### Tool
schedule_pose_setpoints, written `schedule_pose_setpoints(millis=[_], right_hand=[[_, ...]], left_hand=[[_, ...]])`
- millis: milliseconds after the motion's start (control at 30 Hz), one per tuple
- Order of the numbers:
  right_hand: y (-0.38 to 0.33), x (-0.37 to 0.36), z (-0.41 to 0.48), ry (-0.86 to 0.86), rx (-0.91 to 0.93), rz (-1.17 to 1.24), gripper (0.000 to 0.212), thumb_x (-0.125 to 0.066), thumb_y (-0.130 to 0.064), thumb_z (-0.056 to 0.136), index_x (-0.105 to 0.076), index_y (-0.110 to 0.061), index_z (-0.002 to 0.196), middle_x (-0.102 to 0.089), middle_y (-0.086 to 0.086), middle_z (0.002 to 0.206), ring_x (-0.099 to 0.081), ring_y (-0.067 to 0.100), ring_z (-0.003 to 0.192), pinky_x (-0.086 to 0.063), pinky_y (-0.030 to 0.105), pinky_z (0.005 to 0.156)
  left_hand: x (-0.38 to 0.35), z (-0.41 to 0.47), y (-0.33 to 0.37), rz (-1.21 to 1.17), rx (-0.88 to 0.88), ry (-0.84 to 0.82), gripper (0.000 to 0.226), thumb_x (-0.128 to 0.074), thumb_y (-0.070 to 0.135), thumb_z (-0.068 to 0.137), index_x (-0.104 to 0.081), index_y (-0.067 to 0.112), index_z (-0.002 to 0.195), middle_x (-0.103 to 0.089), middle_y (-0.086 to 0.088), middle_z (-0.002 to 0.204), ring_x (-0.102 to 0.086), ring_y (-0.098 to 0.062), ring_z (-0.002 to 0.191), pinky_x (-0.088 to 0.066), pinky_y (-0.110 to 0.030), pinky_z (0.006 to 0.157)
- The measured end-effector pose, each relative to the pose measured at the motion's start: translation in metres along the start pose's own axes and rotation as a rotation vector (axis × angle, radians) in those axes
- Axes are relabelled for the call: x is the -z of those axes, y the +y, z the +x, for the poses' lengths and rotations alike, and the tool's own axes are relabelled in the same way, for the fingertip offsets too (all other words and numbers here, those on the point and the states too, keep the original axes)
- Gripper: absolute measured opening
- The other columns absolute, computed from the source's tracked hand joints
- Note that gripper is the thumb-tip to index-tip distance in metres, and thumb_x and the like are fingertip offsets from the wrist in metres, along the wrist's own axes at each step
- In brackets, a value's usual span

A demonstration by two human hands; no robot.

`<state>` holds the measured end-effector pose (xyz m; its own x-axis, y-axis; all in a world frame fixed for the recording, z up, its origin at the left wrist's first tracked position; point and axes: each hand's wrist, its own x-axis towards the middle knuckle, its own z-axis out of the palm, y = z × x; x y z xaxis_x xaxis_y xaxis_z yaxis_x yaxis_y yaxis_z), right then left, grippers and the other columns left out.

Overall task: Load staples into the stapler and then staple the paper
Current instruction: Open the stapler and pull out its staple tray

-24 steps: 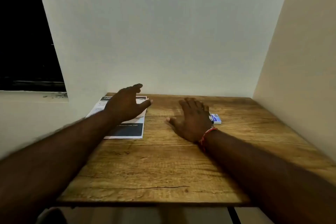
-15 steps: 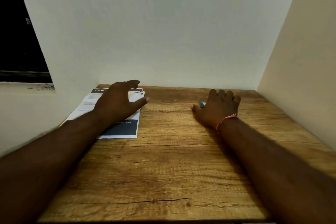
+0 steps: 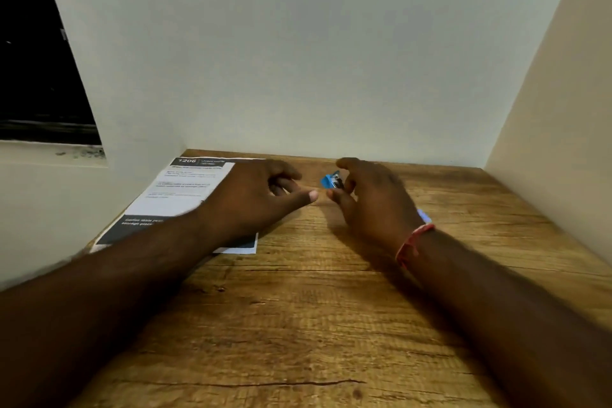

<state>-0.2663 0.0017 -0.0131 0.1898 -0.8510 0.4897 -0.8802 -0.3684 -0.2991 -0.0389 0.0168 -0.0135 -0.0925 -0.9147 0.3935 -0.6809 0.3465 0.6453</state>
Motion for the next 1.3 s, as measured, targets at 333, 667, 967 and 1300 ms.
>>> schedule_pose_setpoints(millis=[333,667,967,1300], right_hand=[[-0.021,-0.006,-0.019,0.008,0.186,0.208,0.074,-0.082,-0.043,0.092,-0.049,-0.042,0.157,-0.061,-0.024,0.119,-0.064,0.002,0.089,-0.059,0.028,0.082],[-0.001,-0.004,-0.008,-0.115,0.145,0.583,0.039,-0.079,-0.034,0.101,-0.072,-0.044,0.138,-0.078,-0.015,0.116,-0.076,0.009,0.093,-0.068,0.035,0.072],[0.011,-0.005,0.0,-0.124,0.072,0.715,0.014,-0.071,-0.024,0.108,-0.075,-0.021,0.121,-0.083,0.005,0.094,-0.082,0.02,0.082,-0.071,0.044,0.074],[0.029,-0.003,0.004,-0.231,-0.182,0.816,0.007,-0.074,-0.01,0.104,-0.077,-0.006,0.109,-0.083,0.014,0.09,-0.076,0.013,0.072,-0.065,0.032,0.075]], left_hand=[[-0.014,-0.004,0.007,-0.369,0.085,-0.017,0.016,-0.088,0.028,0.097,-0.086,0.013,0.102,-0.086,-0.007,0.085,-0.086,-0.025,0.08,-0.071,-0.032,0.075],[-0.004,-0.001,0.001,-0.212,-0.063,0.065,0.035,-0.103,0.031,0.079,-0.078,0.028,0.103,-0.084,0.002,0.091,-0.081,-0.024,0.087,-0.067,-0.036,0.08],[-0.001,0.002,0.001,-0.208,-0.068,0.069,0.033,-0.102,0.033,0.079,-0.081,0.026,0.103,-0.087,0.003,0.093,-0.085,-0.018,0.09,-0.07,-0.049,0.09],[0.005,0.007,-0.01,-0.271,-0.004,0.137,0.027,-0.1,0.024,0.083,-0.083,0.023,0.104,-0.088,0.003,0.094,-0.085,-0.022,0.09,-0.07,-0.046,0.093]])
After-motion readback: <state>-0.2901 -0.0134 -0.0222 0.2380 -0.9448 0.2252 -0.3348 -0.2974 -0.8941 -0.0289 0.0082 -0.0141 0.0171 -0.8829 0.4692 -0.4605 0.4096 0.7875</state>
